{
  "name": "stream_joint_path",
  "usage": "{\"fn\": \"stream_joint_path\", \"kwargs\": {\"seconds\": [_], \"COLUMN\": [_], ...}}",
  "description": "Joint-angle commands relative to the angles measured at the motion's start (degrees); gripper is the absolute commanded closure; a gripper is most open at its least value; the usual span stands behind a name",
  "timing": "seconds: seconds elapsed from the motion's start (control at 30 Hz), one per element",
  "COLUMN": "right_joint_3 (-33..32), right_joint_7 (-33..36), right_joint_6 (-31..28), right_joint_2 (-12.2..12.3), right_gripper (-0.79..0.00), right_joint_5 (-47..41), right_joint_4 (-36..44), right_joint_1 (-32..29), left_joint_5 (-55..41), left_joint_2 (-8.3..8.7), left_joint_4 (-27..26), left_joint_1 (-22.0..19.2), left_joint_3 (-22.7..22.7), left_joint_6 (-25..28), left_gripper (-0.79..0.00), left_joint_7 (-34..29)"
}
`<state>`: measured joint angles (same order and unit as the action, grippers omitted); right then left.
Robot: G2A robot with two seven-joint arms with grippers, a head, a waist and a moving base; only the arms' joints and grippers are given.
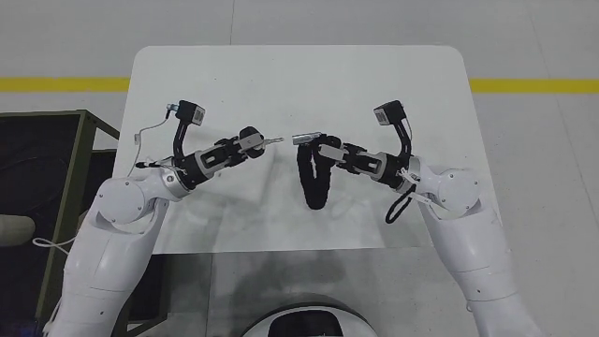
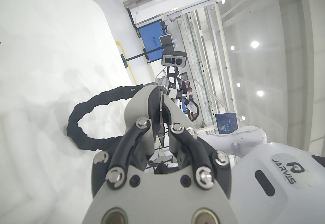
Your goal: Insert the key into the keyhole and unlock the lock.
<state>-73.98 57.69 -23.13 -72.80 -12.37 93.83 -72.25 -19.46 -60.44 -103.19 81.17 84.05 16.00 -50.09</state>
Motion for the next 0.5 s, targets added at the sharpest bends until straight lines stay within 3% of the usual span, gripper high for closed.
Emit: {"fn": "stream_joint_path", "kwargs": {"seconds": [0.0,0.47], "right_joint_3": [0.18,1.37], "right_joint_7": [-0.11,-0.88], "right_joint_6": [-0.20,-1.19], "right_joint_2": [0.08,0.60], "right_gripper": [0.000,0.000], "right_joint_5": [0.29,1.71], "right_joint_4": [0.11,0.61], "right_joint_1": [-0.04,-0.12], "left_joint_5": [0.09,-1.85], "left_joint_2": [-0.03,-0.32], "left_joint_4": [0.04,1.38], "left_joint_1": [-0.20,-1.36], "left_joint_3": [-0.25,-1.51], "left_joint_6": [-0.15,-2.09], "left_gripper": [0.000,0.000], "left_joint_7": [-0.50,-2.78]}}
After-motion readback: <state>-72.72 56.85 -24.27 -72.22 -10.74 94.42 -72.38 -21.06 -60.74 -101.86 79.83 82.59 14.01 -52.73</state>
